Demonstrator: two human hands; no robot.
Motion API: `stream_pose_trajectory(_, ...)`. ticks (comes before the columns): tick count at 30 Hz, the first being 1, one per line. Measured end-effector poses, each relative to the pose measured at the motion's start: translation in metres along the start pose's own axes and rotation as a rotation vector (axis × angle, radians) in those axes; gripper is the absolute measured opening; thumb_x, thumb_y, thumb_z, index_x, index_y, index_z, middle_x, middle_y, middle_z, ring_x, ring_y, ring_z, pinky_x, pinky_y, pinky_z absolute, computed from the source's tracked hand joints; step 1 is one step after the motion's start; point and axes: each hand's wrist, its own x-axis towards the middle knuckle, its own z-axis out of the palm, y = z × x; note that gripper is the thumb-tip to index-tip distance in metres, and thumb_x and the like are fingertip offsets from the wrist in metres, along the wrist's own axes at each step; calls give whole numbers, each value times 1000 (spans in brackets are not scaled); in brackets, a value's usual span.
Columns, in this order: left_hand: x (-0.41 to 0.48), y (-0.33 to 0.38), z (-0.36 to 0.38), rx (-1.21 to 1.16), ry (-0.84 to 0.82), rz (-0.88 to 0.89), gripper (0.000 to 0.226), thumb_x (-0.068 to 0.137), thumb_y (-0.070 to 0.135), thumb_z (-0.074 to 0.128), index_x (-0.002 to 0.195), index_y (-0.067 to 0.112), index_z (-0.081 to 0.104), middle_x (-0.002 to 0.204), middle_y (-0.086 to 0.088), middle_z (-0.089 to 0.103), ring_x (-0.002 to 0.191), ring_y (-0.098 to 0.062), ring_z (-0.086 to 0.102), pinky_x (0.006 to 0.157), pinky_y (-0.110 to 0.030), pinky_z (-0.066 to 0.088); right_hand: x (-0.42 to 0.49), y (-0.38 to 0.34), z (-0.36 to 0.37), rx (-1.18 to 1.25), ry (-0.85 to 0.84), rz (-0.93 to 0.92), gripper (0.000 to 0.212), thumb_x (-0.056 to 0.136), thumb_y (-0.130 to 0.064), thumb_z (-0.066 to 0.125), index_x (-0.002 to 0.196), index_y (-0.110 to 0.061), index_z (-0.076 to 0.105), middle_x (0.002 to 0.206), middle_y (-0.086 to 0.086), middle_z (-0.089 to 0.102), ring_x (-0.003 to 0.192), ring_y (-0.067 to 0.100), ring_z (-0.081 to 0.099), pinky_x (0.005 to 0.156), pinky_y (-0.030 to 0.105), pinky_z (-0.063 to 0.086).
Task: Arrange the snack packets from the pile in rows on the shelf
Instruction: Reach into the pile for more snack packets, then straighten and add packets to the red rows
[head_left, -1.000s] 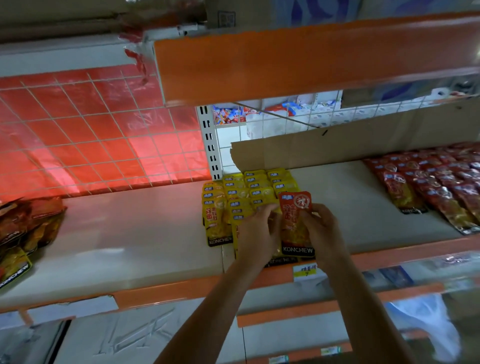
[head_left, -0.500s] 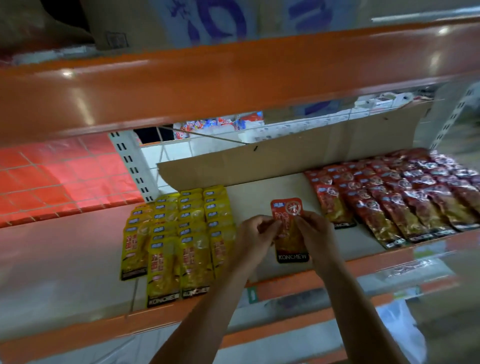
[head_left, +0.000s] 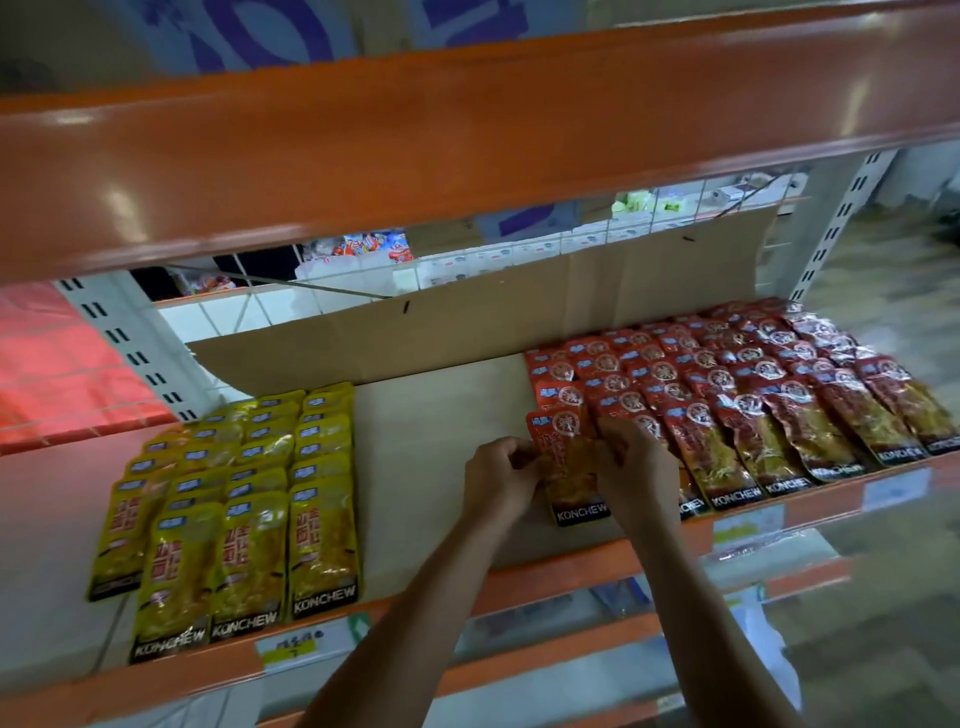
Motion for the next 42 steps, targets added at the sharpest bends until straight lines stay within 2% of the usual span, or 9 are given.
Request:
stream_pose_trajectory(3,6,5,7,79,29,27,16,85,26,70,98,18,72,98,3,72,90,-11,65,80,-23,51,7,12,-1,-82,-11,-4,28,91,-14,56,117,-14,65,109,7,67,99,26,60,74,27,39)
stream_pose_trajectory(8,11,12,15,194,47,81,20,86,27,70,99,12,70,101,-2,71,93,-15,64,81,-25,50,16,22,-2,-107,-21,-20,28,89,-11,56,115,-16,65,111,5,66,102,24,58,73,24,35)
stream_pose_trajectory(12,13,11,20,215,50,94,20,86,28,70,99,12,69,103,-1,70,93,-14,64,81,-24,49,18,23,-4,-89,-34,-17,31,90,-13,57,120,-15,63,118,5,64,108,24,57,80,25,38)
stream_pose_trajectory(20,14,10,24,218,110,104,19,86,30,69,94,13,68,97,0,70,84,-10,61,72,-19,44,17,21,-6,-69,-22,-34,30,90,-14,57,119,-12,64,116,7,65,108,25,58,81,26,38)
stream_pose_trajectory(26,5,8,11,231,164,142,18,89,33,63,95,17,66,93,4,69,81,-9,62,73,-22,47,8,8,7,-79,-29,-89,30,88,-8,59,117,-14,65,114,5,67,105,24,59,78,26,40)
stream_pose_trajectory(28,1,4,2,255,171,178,13,90,29,61,95,18,67,93,4,70,81,-9,61,72,-22,45,2,0,16,-79,-67,-103,31,88,-9,58,119,-14,64,115,6,66,107,26,58,82,31,43)
stream_pose_trajectory(31,-5,-6,-17,304,195,266,12,90,24,60,99,19,67,96,3,70,88,-12,64,77,-25,50,-9,-15,35,-93,-106,-187,28,87,-7,58,114,-13,65,112,7,67,104,27,60,77,27,40)
stream_pose_trajectory(35,-18,-21,-58,371,283,356,18,90,17,61,106,14,68,103,-3,69,97,-18,62,83,-30,51,-30,-47,62,-63,-196,-254,34,88,-6,59,121,-13,62,123,3,63,116,20,56,94,26,39)
stream_pose_trajectory(42,-58,-73,-165,441,470,325,24,86,19,59,108,13,67,98,-8,69,95,-30,61,75,-39,52,-97,-128,126,2,-327,-390,34,82,-3,62,115,-10,66,116,8,67,109,29,59,92,30,40)
